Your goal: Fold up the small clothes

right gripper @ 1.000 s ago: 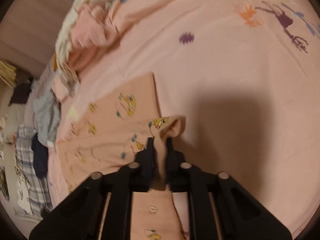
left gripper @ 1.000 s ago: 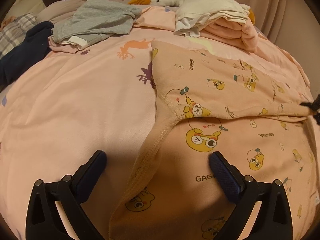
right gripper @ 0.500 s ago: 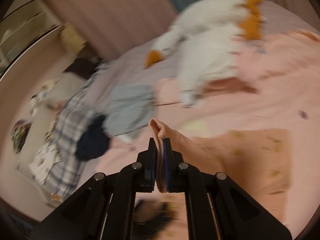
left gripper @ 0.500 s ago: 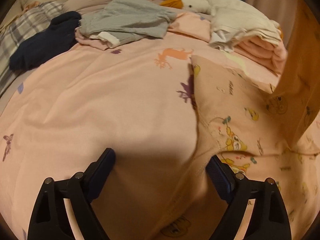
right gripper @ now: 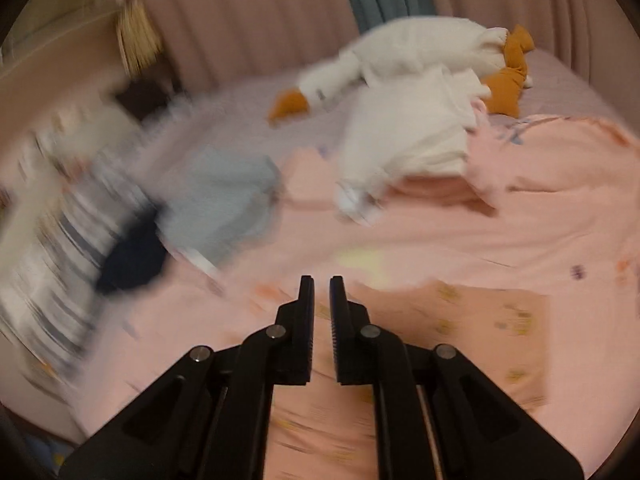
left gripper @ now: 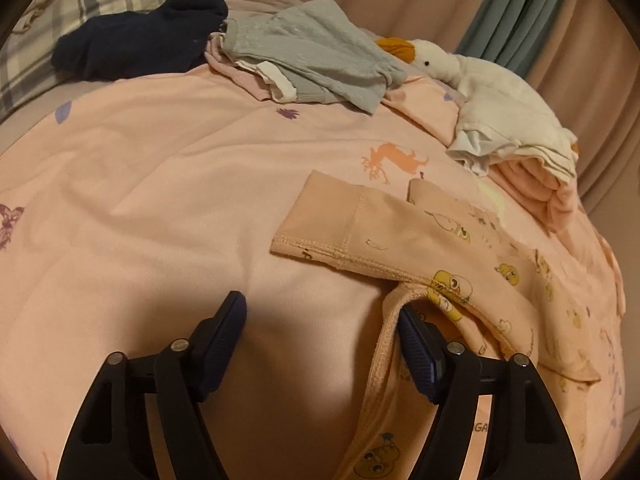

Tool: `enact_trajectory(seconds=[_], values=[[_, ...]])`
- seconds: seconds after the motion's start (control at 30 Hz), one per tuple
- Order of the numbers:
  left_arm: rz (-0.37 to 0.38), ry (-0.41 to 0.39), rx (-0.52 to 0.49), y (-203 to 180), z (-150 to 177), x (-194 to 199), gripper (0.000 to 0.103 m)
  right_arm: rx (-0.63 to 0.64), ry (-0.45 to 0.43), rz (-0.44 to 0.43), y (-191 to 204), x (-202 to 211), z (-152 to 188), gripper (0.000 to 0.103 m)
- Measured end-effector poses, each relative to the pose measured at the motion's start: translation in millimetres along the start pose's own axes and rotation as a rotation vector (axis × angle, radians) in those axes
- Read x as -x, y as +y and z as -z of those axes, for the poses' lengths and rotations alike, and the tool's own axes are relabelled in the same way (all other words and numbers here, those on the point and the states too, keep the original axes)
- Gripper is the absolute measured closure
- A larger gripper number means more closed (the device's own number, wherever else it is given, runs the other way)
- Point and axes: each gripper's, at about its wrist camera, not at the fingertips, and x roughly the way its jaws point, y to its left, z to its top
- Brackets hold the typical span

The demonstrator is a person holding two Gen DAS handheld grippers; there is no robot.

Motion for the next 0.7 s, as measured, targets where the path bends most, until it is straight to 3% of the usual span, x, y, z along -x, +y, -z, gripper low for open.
enact_trajectory(seconds=[0.07, 0.1, 0.2, 0.27, 0.3, 0.37, 0.47, 0.53, 0.6, 0.63, 0.67, 0.7], values=[[0.052, -0.009, 0.033, 8, 2, 3, 0.026, 0.104, 0.086, 0.075, 10, -23, 14, 0.060], [0.076, -0.012, 0.051, 12, 3, 5, 0.026, 0.146, 0.127, 0.091, 17, -33, 20, 0.056], [0.170, -0.032, 0.114, 27, 6, 11, 0.026, 0.202, 0.238, -0.037, 52, -66, 33, 0.055], [0.236, -0.053, 0.173, 39, 8, 14, 0.026, 0.194, 0.320, -0.119, 77, -94, 36, 0.039], [0.258, -0.056, 0.191, 42, 8, 14, 0.026, 0.191, 0.357, -0.139, 87, -107, 37, 0.037], [0.266, -0.055, 0.196, 43, 7, 14, 0.026, 0.196, 0.412, -0.147, 112, -132, 44, 0.037], [0.219, -0.041, 0.147, 32, 6, 13, 0.026, 0.305, 0.456, -0.122, 156, -163, 62, 0.037], [0.200, -0.036, 0.165, 34, 6, 11, 0.035, 0.333, 0.491, -0.086, 170, -183, 69, 0.042], [0.223, -0.042, 0.196, 40, 7, 12, 0.038, 0.315, 0.543, -0.060, 171, -202, 71, 0.060], [0.226, -0.042, 0.193, 41, 7, 12, 0.039, 0.303, 0.555, -0.036, 168, -207, 72, 0.079], [0.227, -0.045, 0.190, 41, 7, 13, 0.038, 0.278, 0.554, -0.021, 162, -211, 71, 0.088], [0.227, -0.047, 0.187, 39, 7, 13, 0.038, 0.251, 0.557, -0.041, 156, -214, 69, 0.090]])
